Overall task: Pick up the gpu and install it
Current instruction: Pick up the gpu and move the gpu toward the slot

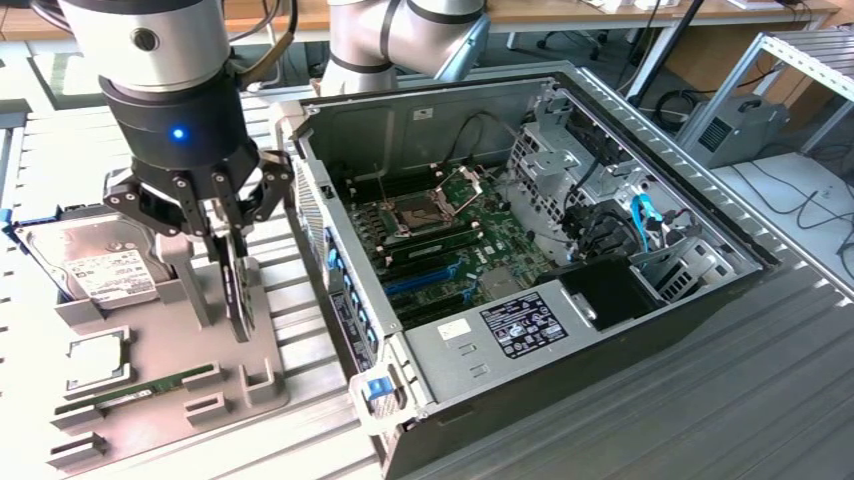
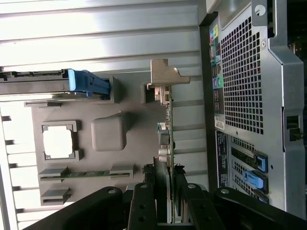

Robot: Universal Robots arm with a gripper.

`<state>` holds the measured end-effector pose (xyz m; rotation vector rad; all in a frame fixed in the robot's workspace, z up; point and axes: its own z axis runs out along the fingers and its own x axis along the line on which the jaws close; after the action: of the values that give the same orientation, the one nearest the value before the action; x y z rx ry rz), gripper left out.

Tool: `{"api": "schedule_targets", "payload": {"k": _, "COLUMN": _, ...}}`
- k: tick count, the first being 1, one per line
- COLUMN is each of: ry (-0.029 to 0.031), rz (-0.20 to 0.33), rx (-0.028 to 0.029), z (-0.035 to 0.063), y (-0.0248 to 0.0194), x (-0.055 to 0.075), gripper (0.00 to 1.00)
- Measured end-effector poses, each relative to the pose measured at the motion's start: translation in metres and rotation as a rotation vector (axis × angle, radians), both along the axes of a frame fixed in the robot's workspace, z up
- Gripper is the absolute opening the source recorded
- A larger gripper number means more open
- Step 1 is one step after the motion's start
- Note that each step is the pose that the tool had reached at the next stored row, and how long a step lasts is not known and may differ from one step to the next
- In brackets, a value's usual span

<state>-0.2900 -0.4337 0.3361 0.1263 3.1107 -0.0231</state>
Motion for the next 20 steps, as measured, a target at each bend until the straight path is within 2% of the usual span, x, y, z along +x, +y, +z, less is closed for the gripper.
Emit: {"api": "schedule_targets", "payload": {"k": 20, "ry": -0.0001, "rz": 0.0, "rx": 0.0001, "z": 0.0064, "y": 0.0, "x": 0.0, "gripper": 0.27}}
